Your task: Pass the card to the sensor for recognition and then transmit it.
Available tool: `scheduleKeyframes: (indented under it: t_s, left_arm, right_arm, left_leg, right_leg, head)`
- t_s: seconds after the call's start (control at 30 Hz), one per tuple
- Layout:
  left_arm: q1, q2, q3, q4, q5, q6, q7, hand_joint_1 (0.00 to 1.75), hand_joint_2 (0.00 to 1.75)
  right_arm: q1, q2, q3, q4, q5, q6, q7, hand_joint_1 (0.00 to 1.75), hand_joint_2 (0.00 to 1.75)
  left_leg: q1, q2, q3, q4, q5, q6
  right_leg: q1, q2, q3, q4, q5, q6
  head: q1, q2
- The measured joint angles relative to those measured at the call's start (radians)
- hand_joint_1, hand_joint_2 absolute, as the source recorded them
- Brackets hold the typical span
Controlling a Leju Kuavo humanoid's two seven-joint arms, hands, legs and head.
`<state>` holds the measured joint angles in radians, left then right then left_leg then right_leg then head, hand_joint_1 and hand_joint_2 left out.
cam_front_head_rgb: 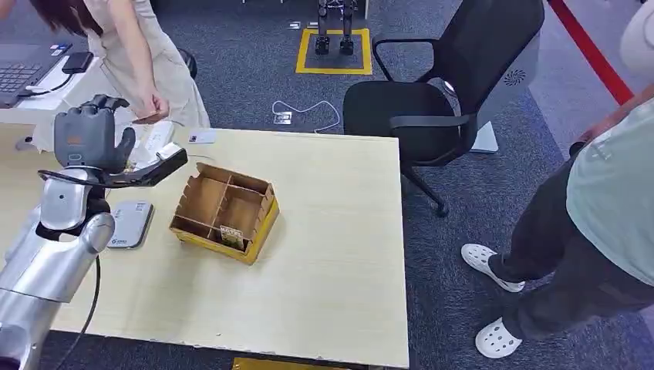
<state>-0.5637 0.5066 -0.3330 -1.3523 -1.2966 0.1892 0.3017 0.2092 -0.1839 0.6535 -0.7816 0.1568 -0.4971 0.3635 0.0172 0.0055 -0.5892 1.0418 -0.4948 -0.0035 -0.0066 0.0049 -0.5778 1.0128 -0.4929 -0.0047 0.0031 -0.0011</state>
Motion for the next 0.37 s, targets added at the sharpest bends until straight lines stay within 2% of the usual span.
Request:
scheduleKeyframes:
  t_s: [0.37]
  left_arm:
    - [0.0, 0.001, 0.0, 0.006, 0.008, 0.003, -0.001, 0.0, 1.75]
  right_arm:
    - [0.0, 0.0, -0.003, 0.0, -0.001, 0.0, 0.001, 0.0, 0.0]
  left_leg:
    - [0.0, 0.0, 0.0, 0.0, 0.0, 0.0]
  right_leg:
    - [0.0, 0.0, 0.0, 0.0, 0.0, 0.0]
  head:
    - [0.0, 0.0]
